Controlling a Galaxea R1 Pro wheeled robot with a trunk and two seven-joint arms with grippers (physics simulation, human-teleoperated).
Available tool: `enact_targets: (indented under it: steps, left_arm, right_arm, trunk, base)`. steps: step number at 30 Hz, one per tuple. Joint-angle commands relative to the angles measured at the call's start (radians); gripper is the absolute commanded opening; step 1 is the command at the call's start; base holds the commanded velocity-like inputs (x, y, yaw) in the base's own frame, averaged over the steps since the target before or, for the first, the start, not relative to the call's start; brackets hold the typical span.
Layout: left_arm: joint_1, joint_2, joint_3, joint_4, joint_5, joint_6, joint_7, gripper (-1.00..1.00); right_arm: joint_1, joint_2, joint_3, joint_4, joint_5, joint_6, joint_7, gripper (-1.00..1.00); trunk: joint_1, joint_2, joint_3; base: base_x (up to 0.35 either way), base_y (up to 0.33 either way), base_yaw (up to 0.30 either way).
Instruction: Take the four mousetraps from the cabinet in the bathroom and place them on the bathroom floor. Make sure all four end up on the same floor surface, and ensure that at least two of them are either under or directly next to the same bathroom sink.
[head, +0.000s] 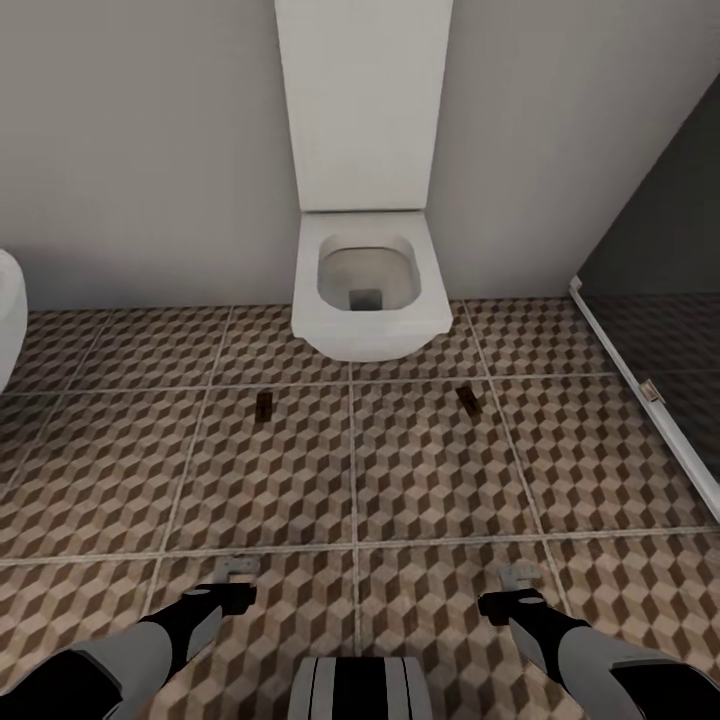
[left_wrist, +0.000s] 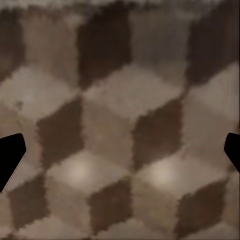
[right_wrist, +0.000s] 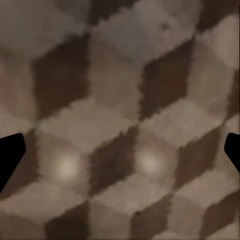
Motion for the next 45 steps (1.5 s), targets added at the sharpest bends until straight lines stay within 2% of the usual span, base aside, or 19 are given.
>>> enact_targets:
  steps: [1,34,45]
  left_arm:
    - [0.000,0.000,-0.008,-0.002,0.008,0.003,0.004,1.00]
    - [0.000,-0.001,-0.007,0.001,0.010,0.006,-0.003,1.00]
    - [0.000,-0.012,-0.007,0.008,0.012,0.008,-0.004,1.00]
  right_arm:
    - [-0.001,0.000,0.008,0.002,0.003,0.000,-0.003,1.00]
    - [-0.001,0.002,0.009,0.002,0.006,-0.002,-0.009,1.00]
    - [-0.001,0.002,0.009,0.002,0.003,-0.002,-0.009,1.00]
  trunk:
    - [-0.001,0.000,0.003]
    - [-0.015,0.008,0.131]
    - [-0.020,0.010,0.174]
  base:
    - [0.000,0.000,0.000]
    - [0.000,0.000,0.000]
    - [0.000,0.000,0.000]
